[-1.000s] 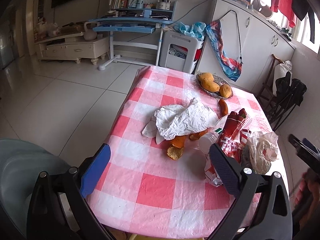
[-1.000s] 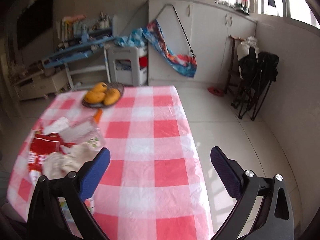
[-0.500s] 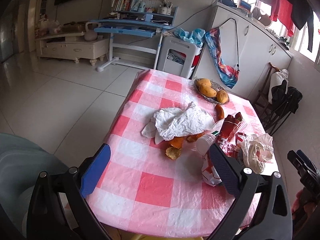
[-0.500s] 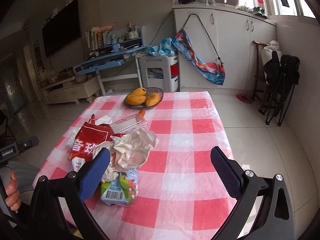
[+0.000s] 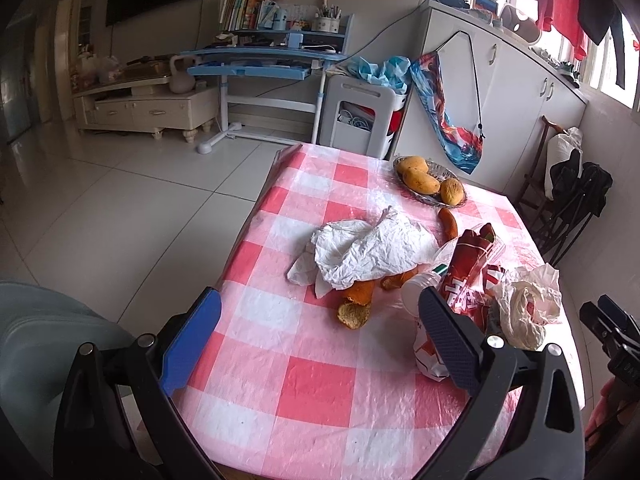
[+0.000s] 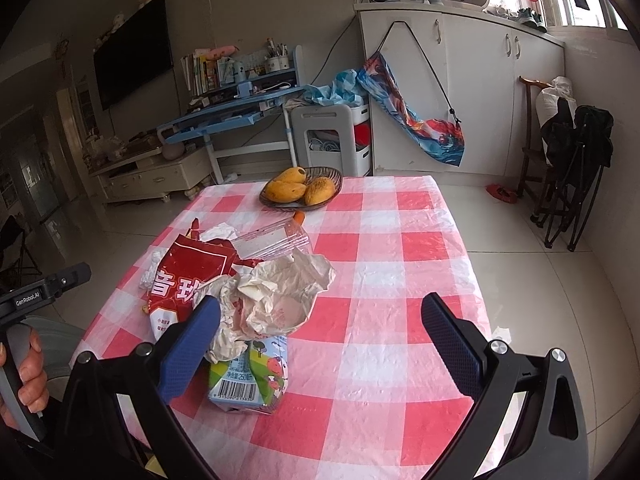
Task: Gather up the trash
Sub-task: 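Grasp the red chip bag with the left tool, then grasp the crumpled white paper with the right tool while the left tool holds the chip bag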
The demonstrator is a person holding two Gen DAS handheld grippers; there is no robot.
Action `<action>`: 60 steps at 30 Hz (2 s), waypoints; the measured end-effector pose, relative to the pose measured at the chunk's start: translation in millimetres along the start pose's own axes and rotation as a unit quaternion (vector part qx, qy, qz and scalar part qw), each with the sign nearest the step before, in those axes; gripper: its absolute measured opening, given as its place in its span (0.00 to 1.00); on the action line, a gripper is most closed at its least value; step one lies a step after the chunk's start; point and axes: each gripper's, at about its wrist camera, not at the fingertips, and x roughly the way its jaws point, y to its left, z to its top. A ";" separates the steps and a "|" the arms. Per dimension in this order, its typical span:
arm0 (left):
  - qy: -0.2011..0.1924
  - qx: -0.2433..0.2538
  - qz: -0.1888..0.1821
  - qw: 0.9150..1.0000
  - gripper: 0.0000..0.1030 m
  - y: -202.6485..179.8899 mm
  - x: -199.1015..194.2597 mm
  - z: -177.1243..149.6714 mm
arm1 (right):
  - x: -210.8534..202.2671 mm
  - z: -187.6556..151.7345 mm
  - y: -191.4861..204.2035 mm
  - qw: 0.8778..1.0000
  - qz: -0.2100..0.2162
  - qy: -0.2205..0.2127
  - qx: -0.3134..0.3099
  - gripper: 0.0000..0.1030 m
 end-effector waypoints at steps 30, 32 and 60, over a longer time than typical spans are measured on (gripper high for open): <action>0.038 0.098 -0.029 0.994 0.93 -79.0 48.9 -7.6 | 0.5 -5.1 6.2 0.999 0.026 0.025 -0.026 0.94; 0.052 0.097 -0.037 0.993 0.89 -87.5 59.7 -8.3 | 2.9 -5.4 0.7 0.999 0.034 0.033 -0.013 0.94; 0.027 0.012 -0.119 0.992 0.10 -21.4 -12.4 10.9 | 18.1 -2.9 19.3 0.998 0.041 0.035 -0.010 0.94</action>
